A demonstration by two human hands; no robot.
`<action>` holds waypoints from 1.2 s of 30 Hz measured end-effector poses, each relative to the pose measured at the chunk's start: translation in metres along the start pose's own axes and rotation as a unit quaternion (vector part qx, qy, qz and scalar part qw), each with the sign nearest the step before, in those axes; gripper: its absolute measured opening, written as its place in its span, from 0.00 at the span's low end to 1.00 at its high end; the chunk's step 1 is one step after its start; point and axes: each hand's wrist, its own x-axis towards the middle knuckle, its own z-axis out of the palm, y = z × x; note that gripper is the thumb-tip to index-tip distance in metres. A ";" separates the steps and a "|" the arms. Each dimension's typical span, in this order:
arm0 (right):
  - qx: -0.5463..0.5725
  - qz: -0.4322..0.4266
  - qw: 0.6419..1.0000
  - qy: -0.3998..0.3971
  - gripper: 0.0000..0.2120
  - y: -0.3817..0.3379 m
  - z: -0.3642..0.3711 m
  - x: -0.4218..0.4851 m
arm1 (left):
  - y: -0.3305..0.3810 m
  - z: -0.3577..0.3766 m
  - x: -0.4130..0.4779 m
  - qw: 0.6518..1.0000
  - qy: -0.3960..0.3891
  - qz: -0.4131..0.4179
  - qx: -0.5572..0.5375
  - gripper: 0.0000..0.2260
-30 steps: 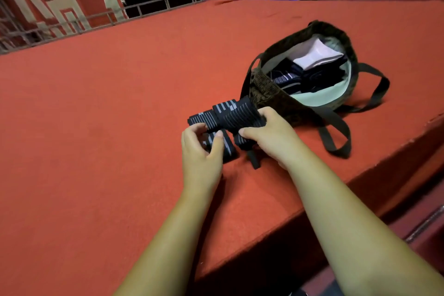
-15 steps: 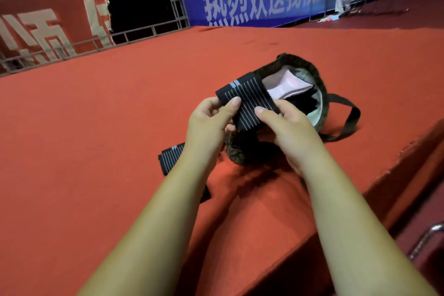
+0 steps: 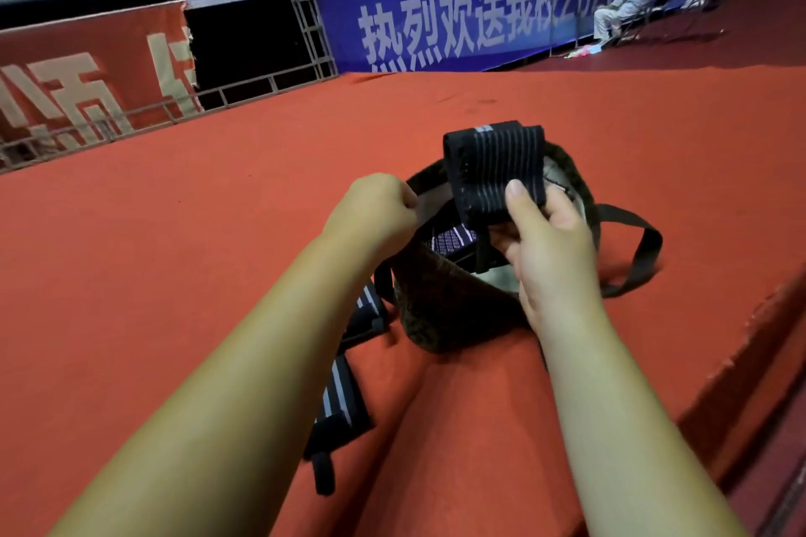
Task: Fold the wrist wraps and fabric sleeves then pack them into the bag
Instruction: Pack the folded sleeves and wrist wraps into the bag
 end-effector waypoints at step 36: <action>-0.515 -0.200 0.807 -0.211 0.30 0.039 0.047 -0.005 | -0.012 0.004 -0.007 0.988 0.101 0.051 -0.109 0.27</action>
